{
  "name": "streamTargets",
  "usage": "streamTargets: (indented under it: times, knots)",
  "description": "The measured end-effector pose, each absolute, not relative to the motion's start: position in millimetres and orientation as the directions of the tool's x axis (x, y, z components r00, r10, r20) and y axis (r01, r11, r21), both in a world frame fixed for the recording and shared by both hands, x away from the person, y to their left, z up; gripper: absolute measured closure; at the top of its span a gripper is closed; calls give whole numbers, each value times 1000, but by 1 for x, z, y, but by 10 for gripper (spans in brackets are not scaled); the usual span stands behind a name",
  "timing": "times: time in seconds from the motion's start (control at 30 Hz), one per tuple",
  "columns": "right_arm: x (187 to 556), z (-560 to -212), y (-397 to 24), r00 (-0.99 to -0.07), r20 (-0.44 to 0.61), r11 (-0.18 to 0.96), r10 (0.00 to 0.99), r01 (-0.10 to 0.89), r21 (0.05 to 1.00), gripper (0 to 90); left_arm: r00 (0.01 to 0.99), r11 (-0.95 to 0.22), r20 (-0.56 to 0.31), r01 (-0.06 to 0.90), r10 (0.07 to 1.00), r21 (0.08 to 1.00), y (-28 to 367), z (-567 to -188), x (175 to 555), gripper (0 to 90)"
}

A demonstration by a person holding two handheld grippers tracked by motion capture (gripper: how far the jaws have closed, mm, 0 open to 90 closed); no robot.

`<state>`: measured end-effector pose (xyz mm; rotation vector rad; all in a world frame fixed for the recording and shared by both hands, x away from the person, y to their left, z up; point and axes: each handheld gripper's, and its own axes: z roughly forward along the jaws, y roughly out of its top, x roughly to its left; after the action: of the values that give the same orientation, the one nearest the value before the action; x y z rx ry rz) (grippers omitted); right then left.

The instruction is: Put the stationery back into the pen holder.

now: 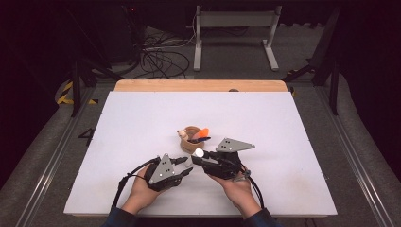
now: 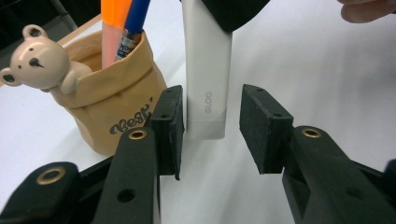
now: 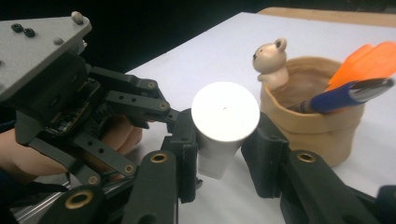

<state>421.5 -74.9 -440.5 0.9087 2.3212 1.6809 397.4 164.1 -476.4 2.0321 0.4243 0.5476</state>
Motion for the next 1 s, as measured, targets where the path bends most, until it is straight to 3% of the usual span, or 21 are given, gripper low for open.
streamTargets:
  times: [0.53, 1.0]
  knots:
    - [422, -425, -85, -768, 126, 192, 628, 310, 931, 673, 795, -416, 129, 164, 592, 894, 186, -470, 406, 361]
    - [433, -412, -86, -723, 45, 200, 689, 249, 948, 674, 773, -382, 110, 179, 624, 907, 196, -467, 409, 282]
